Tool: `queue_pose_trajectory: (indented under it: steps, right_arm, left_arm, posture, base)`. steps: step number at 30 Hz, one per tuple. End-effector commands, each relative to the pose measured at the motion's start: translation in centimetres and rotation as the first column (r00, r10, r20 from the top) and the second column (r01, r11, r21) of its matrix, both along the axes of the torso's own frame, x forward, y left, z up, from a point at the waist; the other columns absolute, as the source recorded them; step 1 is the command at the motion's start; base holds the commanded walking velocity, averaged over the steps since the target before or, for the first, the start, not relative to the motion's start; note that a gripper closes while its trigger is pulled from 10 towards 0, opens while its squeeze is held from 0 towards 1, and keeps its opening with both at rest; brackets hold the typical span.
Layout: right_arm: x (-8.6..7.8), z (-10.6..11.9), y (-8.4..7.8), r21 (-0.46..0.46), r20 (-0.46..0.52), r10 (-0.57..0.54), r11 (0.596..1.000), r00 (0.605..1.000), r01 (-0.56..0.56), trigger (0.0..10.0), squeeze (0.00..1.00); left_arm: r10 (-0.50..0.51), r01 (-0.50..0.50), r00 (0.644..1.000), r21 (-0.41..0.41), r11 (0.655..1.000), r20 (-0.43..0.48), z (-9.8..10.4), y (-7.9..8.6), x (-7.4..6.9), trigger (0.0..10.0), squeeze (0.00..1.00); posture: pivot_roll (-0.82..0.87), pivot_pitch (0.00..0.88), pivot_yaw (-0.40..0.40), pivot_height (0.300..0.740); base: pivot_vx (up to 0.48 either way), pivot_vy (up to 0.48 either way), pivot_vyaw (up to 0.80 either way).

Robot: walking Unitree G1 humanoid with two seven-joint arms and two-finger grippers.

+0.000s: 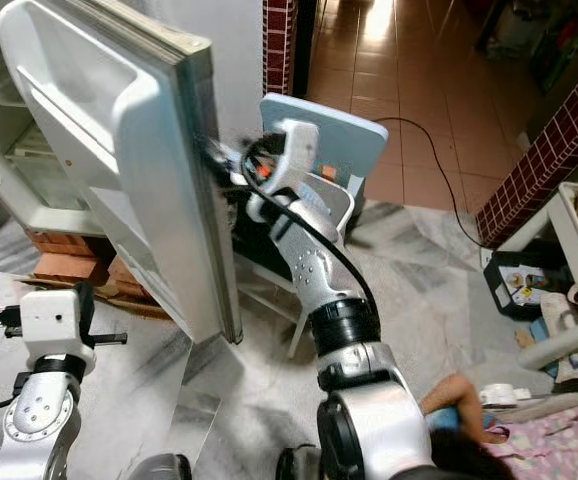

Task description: Restocking fridge

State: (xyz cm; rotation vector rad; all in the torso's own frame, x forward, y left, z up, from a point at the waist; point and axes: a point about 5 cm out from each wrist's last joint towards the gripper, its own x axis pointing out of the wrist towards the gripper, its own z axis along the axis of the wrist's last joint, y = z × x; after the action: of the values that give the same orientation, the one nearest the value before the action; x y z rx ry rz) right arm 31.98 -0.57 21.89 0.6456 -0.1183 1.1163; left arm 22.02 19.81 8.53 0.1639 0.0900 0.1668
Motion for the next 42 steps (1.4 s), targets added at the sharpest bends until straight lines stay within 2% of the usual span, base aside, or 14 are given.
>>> queue_pose_trajectory:
  steps: [1, 8, 14, 16, 20, 21, 23, 28, 30, 31, 34, 35, 38, 42]
  right_arm:
    - [-2.8, 0.1, 3.5, 0.101, -0.013, 0.198, 0.976, 0.980, -0.195, 10.0, 0.00]
    - [-2.7, -4.2, 1.6, -0.106, -0.052, 0.161, 0.980, 0.986, -0.166, 10.0, 0.00]
    - [-0.7, -6.4, 0.0, -0.320, -0.053, -0.115, 0.943, 0.992, 0.092, 10.0, 0.00]
    - [1.2, -7.8, -1.2, -0.454, -0.034, -0.321, 0.849, 0.946, 0.272, 10.0, 0.00]
    - [2.3, -9.1, -2.5, -0.575, -0.016, -0.425, 0.745, 0.905, 0.339, 10.0, 0.00]
    - [3.0, -9.4, -3.4, -0.612, -0.009, -0.506, 0.685, 0.863, 0.395, 10.0, 0.00]
    - [3.5, -9.4, -3.8, -0.624, -0.007, -0.562, 0.649, 0.827, 0.435, 10.0, 0.00]
    - [4.2, -7.0, -1.9, -0.508, -0.060, -0.562, 0.729, 0.825, 0.459, 10.0, 0.00]
    - [3.8, -4.1, 1.6, -0.295, -0.175, -0.437, 0.878, 0.882, 0.377, 10.0, 0.00]
    - [3.8, -4.1, 1.6, -0.295, -0.175, -0.437, 0.878, 0.882, 0.377, 10.0, 0.00]
    - [2.5, -2.2, 3.7, -0.143, -0.199, -0.257, 0.962, 0.946, 0.232, 10.0, 0.00]
    - [0.4, -0.2, 5.1, 0.009, -0.156, -0.035, 0.999, 0.987, 0.036, 10.0, 0.00]
    - [-1.6, 1.0, 5.7, 0.077, -0.079, 0.124, 0.990, 0.989, -0.118, 10.0, 0.00]
    - [-3.7, 0.6, 5.8, 0.055, -0.012, 0.266, 0.963, 0.964, -0.265, 10.0, 0.00]
  left_arm:
    - [0.000, 0.000, 1.000, 0.010, 1.000, -0.004, 0.0, 0.0, 0.0, 10.0, 0.00]
    - [0.001, -0.001, 1.000, 0.011, 1.000, -0.010, -0.1, -0.1, -0.2, 10.0, 0.00]
    - [0.002, -0.002, 1.000, 0.010, 1.000, -0.019, -0.3, 0.0, -0.3, 10.0, 0.00]
    - [-0.002, 0.002, 1.000, 0.010, 1.000, -0.022, -0.3, -0.1, -0.3, 10.0, 0.00]
    - [-0.003, 0.003, 1.000, 0.010, 1.000, -0.025, -0.4, -0.1, -0.3, 10.0, 0.00]
    - [-0.002, 0.002, 1.000, 0.008, 1.000, -0.030, -0.4, -0.1, -0.4, 10.0, 0.00]
    - [-0.003, 0.003, 0.999, 0.007, 1.000, -0.034, -0.5, -0.1, -0.4, 10.0, 0.00]
    - [-0.024, 0.025, 0.999, 0.010, 1.000, -0.044, -0.7, -0.3, -0.2, 10.0, 0.00]
    - [-0.029, 0.030, 0.999, 0.012, 0.999, -0.043, -0.6, -0.5, -0.1, 10.0, 0.00]
    - [-0.029, 0.030, 0.999, 0.012, 0.999, -0.043, -0.6, -0.5, -0.1, 10.0, 0.00]
    - [-0.030, 0.030, 0.999, 0.013, 0.999, -0.043, -0.6, -0.5, -0.1, 10.0, 0.00]
    - [-0.030, 0.030, 0.999, 0.013, 0.999, -0.042, -0.6, -0.5, -0.1, 10.0, 0.00]
    - [-0.030, 0.030, 0.999, 0.014, 0.999, -0.043, -0.6, -0.5, -0.1, 10.0, 0.00]
    - [-0.032, 0.033, 0.998, 0.012, 0.999, -0.049, -0.7, -0.6, -0.2, 10.0, 0.00]
  posture:
    - [0.08, 0.106, -0.039, 0.735]
    - [0.08, 0.111, -0.042, 0.735]
    - [0.07, 0.119, -0.042, 0.735]
    - [0.07, 0.119, -0.043, 0.735]
    - [0.08, 0.120, -0.043, 0.735]
    - [0.08, 0.120, -0.043, 0.735]
    - [0.08, 0.120, -0.043, 0.735]
    - [0.09, 0.117, -0.043, 0.735]
    - [0.09, 0.113, -0.047, 0.735]
    - [0.09, 0.113, -0.047, 0.735]
    - [0.10, 0.111, -0.050, 0.735]
    - [0.10, 0.111, -0.052, 0.735]
    - [0.10, 0.110, -0.053, 0.735]
    - [0.09, 0.114, -0.052, 0.735]
  base:
    - [0.000, 0.000, 0.00]
    - [0.000, 0.000, 0.00]
    - [0.000, 0.000, 0.00]
    - [0.000, 0.000, 0.00]
    - [0.000, 0.000, 0.00]
    - [0.000, 0.000, 0.00]
    - [0.000, 0.000, 0.00]
    - [0.000, 0.000, 0.00]
    - [0.000, 0.000, 0.00]
    - [0.000, 0.000, 0.00]
    - [0.000, 0.000, 0.00]
    - [0.000, 0.000, 0.00]
    - [0.000, 0.000, 0.00]
    - [0.000, 0.000, 0.00]
